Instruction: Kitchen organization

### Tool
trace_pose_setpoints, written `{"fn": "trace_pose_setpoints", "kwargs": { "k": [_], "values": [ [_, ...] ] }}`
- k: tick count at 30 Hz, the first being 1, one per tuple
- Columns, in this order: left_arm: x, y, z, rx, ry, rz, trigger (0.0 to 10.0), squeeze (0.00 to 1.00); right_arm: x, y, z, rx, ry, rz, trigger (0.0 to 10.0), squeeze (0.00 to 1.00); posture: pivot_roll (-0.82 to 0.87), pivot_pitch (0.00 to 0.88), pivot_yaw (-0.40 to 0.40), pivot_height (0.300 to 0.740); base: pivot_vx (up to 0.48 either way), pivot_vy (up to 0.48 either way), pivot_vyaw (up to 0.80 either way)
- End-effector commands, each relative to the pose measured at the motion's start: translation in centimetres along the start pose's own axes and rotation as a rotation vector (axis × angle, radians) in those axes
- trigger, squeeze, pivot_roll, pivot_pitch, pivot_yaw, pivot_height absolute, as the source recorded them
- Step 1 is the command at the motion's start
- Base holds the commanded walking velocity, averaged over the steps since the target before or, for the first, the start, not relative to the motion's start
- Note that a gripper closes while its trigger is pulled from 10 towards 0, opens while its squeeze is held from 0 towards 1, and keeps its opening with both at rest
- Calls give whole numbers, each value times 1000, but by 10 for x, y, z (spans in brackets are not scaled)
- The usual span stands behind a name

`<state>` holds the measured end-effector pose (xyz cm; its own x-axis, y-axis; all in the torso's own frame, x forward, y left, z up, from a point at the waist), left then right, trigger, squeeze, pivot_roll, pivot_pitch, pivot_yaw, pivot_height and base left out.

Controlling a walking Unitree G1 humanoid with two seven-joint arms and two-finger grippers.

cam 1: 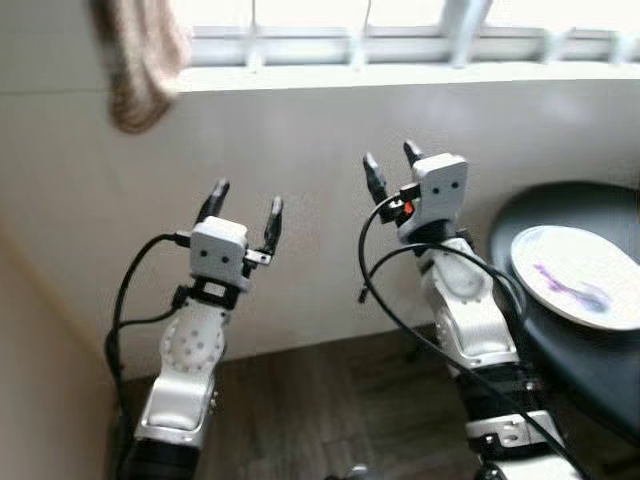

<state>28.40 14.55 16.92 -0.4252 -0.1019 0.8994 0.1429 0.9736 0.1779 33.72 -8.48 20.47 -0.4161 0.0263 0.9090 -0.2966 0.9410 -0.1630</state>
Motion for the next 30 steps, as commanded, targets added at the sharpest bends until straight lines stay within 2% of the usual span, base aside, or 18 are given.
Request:
{"fn": "trace_pose_setpoints", "kwargs": {
  "k": [1, 11, 28, 30],
  "values": [
    [0, -4, 0, -14, 3, -2, 10000, 0, 1, -6, 1, -21, -2, 7, 10000, 0, 7, 0, -24, 740, 0, -315, -800],
    [0, -4, 0, -16, 1, -4, 10000, 0, -1, -7, 1, -31, 6, 11, 10000, 0, 7, 0, -22, 740, 0, -435, -800],
    [0, -4, -2, -11, 3, -5, 10000, 0, -6, -17, 1, -86, 43, 37, 10000, 0, 6, 0, -27, 740, 0, 0, -800],
    [0, -3, -1, -10, 7, -5, 10000, 0, -8, -18, 1, -96, 67, 65, 10000, 0, 6, 0, -27, 740, 0, -129, 0]
  ]
}}
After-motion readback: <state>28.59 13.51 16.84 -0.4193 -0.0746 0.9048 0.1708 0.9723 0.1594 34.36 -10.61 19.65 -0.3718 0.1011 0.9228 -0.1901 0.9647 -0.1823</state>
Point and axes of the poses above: a point about 5 cm out from each wrist's last joint towards the gripper, its own z axis pointing back from the gripper into the wrist, its own x axis along the axis of the wrist's last joint, y = z × x, the point moved 1 cm from there along -z, pointing out of the wrist towards the gripper, and after that the axes turned 4 degrees about z, right-handed, at the moved point
